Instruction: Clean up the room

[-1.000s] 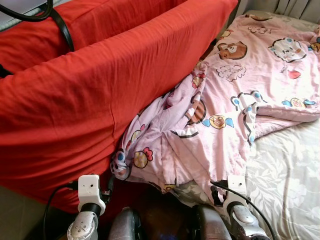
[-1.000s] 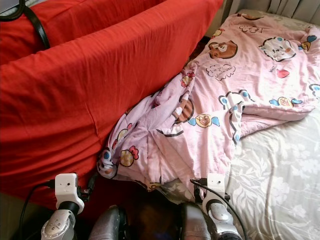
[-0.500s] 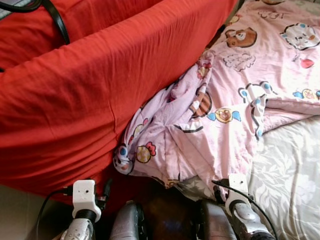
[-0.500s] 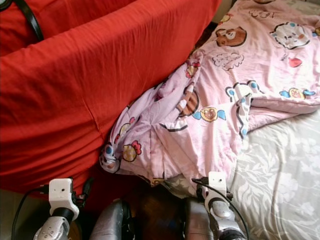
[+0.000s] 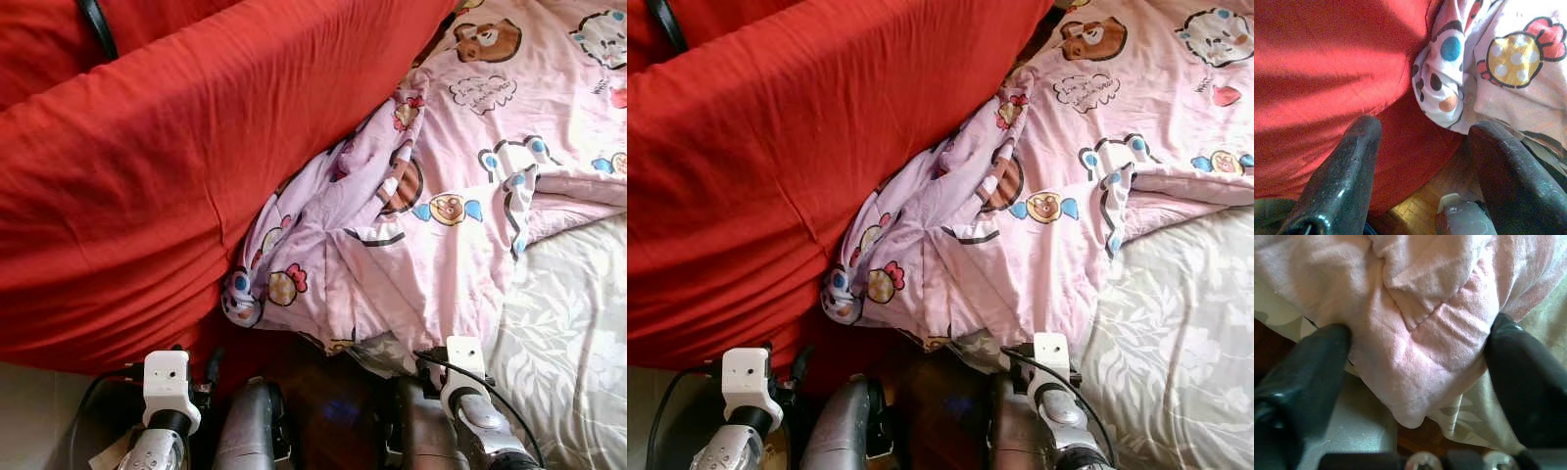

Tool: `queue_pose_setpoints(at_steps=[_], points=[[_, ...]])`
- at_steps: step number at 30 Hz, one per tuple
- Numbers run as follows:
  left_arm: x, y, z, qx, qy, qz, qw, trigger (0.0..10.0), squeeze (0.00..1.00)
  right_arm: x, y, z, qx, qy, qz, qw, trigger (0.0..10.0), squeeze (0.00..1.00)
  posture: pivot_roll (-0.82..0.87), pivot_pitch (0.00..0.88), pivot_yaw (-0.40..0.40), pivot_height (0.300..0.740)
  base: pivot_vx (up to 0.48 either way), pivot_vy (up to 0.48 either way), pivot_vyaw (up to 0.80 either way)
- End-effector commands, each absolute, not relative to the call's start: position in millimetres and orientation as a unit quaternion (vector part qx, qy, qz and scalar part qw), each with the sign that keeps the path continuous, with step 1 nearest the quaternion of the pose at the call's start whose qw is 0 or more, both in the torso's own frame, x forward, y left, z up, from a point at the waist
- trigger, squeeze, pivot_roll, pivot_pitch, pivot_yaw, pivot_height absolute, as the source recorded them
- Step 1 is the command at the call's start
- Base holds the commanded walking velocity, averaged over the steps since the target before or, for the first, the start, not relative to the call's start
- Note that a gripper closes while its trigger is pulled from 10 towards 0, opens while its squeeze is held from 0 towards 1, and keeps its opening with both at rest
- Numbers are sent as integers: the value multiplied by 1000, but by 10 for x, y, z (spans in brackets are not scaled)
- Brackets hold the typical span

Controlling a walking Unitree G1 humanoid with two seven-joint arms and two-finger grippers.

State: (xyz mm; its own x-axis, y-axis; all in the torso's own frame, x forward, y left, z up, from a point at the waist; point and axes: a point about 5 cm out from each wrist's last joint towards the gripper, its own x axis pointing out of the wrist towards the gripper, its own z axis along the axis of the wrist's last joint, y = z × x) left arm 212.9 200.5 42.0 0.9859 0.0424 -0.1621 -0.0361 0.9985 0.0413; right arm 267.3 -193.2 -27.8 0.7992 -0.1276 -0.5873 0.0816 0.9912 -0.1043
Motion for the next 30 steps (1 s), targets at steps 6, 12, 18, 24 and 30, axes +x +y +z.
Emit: queue_pose_setpoints(at_steps=[6, 12, 18, 24, 30], points=[[2029, 2003, 339, 16, 111, 26, 993, 10000, 0, 2540, -1880, -395, -52, 340, -37, 938, 0, 0, 89, 387, 65, 642, 0, 0, 0], [2063, 1985, 337, 13, 109, 30, 993, 10000, 0, 2506, -1877, -420, -54, 344, -32, 937, 0, 0, 83, 379, 53, 642, 0, 0, 0], [2123, 1971, 320, 10, 109, 33, 993, 10000, 0, 2513, -1865, -417, -52, 343, -30, 937, 0, 0, 68, 357, 42, 642, 0, 0, 0], [2178, 1939, 313, 5, 105, 35, 994, 10000, 0, 2513, -1835, -420, -50, 342, -25, 938, 0, 0, 56, 340, 32, 642, 0, 0, 0], [2248, 1928, 304, 3, 102, 37, 994, 10000, 0, 2502, -1817, -428, -46, 341, -24, 939, 0, 0, 43, 314, 25, 642, 0, 0, 0]])
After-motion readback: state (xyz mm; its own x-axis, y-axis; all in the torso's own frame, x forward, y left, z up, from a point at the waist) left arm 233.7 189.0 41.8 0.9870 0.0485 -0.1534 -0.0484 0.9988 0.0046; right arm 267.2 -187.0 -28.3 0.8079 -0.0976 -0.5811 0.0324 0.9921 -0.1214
